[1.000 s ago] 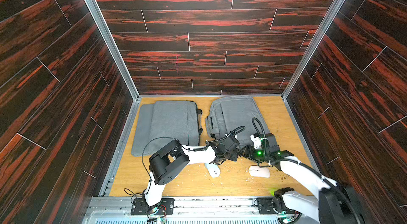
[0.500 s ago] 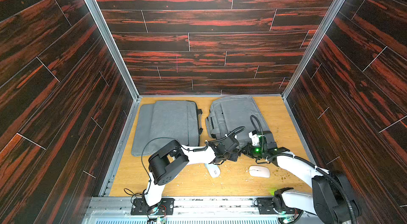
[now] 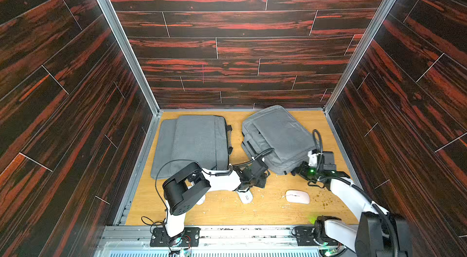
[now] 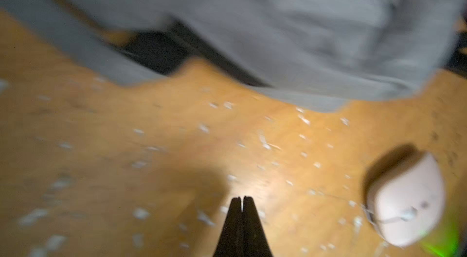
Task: Put the mouse into the laptop bag
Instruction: Unzip the zipper on the zippered laptop bag.
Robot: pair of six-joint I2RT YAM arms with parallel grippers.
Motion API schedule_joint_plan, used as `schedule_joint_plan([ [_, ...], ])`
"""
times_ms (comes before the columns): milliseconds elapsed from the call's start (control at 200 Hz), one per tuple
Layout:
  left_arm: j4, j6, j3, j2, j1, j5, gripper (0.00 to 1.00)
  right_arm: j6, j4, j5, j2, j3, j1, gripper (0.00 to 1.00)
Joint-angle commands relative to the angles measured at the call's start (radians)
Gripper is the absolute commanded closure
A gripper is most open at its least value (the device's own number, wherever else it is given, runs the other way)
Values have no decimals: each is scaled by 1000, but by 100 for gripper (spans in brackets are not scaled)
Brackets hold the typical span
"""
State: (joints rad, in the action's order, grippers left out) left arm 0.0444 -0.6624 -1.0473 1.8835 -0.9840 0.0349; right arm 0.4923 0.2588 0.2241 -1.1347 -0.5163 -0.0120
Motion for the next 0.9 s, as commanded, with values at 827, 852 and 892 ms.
schedule_joint_plan([
  [827,-7,76,-314,188,-103,-37,40,-8,72,161,86,-31,9,100],
  [852,-12,78,-317,190,-103,-26,38,-8,74,161,88,-31,9,100],
  [892,-17,79,-323,198,-101,-13,37,-7,76,161,89,-31,9,100],
])
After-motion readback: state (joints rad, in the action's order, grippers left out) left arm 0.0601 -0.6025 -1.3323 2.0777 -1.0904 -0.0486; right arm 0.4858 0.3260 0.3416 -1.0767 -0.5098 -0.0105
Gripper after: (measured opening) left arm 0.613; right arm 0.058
